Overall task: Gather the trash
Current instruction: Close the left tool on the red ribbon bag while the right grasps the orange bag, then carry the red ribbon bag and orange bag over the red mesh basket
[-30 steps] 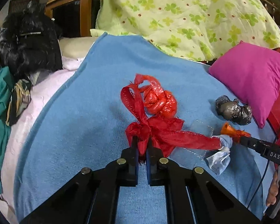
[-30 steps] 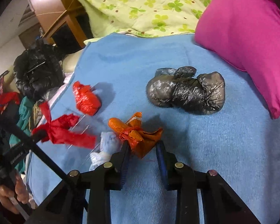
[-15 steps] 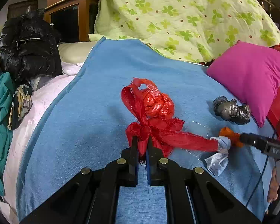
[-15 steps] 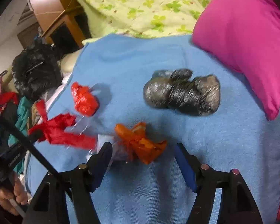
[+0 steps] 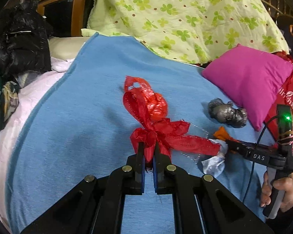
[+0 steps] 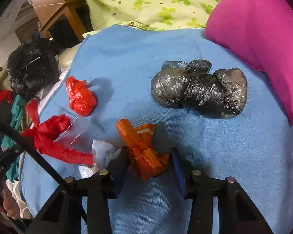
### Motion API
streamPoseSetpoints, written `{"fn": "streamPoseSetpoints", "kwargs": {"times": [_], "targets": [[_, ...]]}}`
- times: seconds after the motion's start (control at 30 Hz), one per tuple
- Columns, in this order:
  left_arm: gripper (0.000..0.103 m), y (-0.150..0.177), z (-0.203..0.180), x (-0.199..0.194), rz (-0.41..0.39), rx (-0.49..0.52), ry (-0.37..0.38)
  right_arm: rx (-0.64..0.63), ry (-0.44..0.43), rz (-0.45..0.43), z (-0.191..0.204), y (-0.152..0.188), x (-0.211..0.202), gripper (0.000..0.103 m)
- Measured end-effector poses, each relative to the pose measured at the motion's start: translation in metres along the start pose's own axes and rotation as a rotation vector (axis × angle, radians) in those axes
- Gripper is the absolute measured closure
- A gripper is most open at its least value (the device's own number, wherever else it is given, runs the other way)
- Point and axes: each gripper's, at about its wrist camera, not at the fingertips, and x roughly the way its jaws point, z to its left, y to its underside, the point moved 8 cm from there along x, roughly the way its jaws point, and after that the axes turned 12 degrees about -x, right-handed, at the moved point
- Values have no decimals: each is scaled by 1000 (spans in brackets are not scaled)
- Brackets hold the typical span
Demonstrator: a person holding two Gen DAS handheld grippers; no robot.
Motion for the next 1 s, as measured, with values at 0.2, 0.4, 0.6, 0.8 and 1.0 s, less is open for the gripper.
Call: {"fn": "streamPoseSetpoints", "kwargs": {"times": [0.2,0.4,0.6,0.8,1.0], "targets": [[96,-1,-11,-11,-30,17,66,15,12,-68,-8,-1,-35,59],[96,-2,-21,-21,-58,17,125,48,19,-148,-21,0,-77,59],[96,-1,-46,-47,-134,63,176,68,40,-227,-34,3,-118,59],[96,14,-93,-78,-160,97,239,81,52,-322,-45,5,-161,59],[96,21,-156,-106,-169,177,301,100,62,-415,-60,10,-206,59]]}}
